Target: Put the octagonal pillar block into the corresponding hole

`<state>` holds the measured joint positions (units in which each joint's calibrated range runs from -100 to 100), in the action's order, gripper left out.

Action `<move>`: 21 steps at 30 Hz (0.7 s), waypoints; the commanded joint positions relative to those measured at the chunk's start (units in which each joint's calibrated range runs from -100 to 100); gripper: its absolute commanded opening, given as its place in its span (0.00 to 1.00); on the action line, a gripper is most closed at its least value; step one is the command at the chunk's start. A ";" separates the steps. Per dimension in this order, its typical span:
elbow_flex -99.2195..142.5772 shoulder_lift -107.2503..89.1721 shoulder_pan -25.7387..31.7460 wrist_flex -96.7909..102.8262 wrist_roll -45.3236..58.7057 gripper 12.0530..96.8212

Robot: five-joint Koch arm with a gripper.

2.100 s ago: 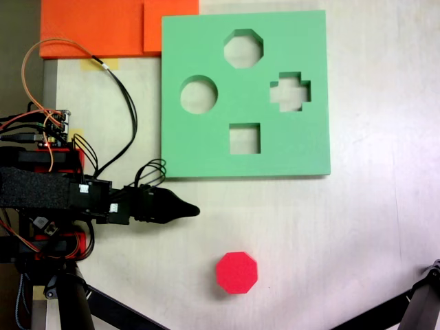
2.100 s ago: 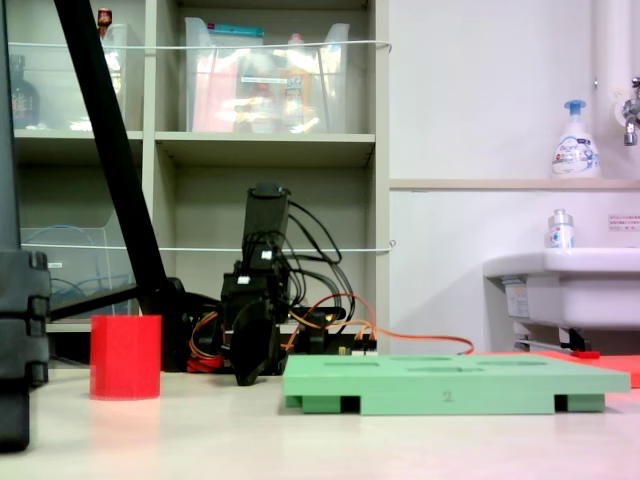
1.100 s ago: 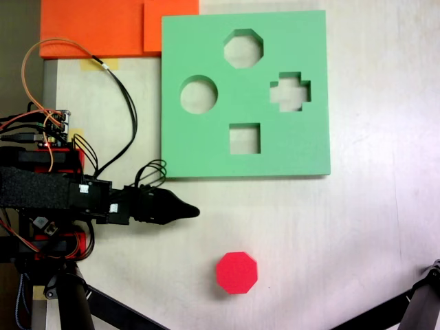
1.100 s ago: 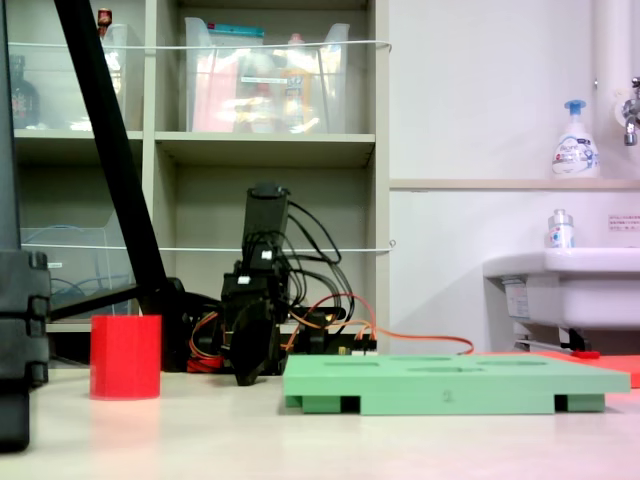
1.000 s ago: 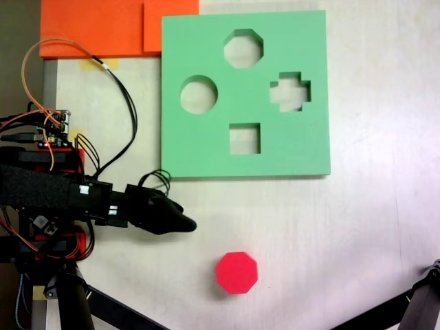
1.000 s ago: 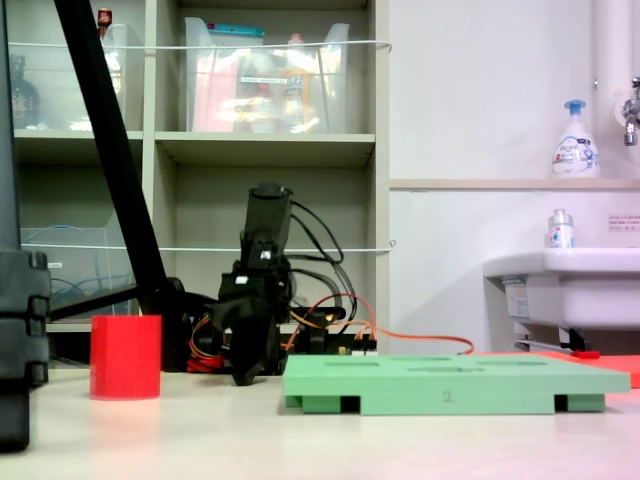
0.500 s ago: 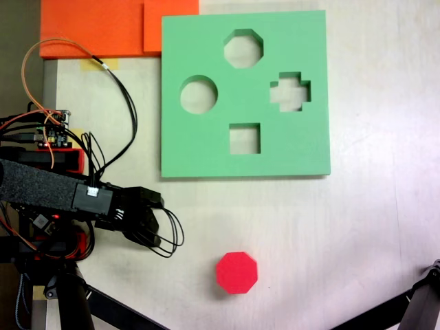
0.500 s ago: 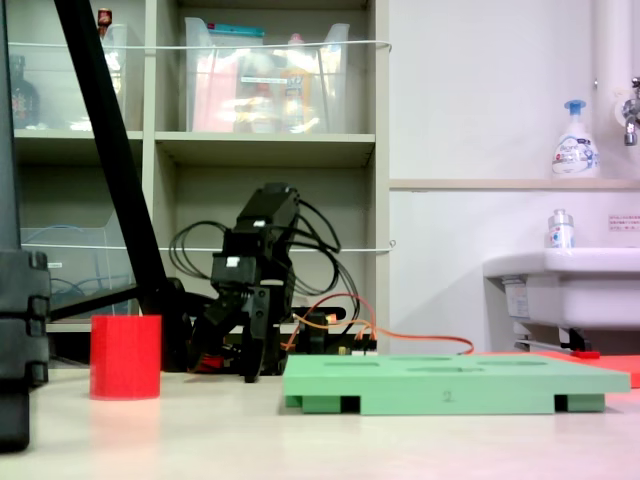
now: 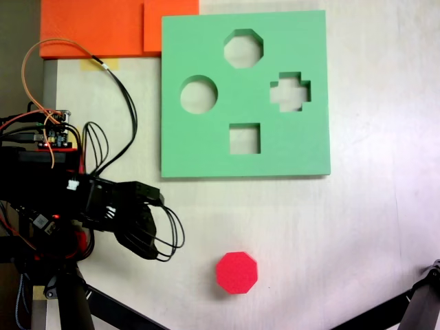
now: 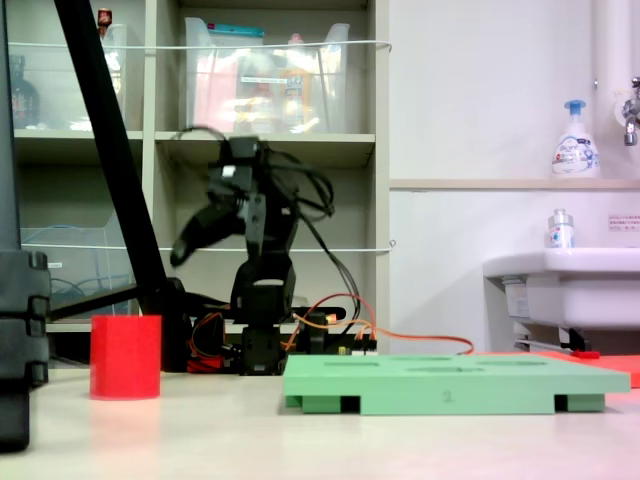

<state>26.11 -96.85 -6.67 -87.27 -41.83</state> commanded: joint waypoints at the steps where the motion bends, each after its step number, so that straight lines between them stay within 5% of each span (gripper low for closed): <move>1: -7.37 7.61 0.20 -4.83 1.17 0.68; 9: -17.94 28.98 -1.51 -4.83 2.54 0.93; 21: -37.58 68.22 -5.18 -2.62 4.44 0.94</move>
<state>-7.59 -31.19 -11.50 -90.50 -37.88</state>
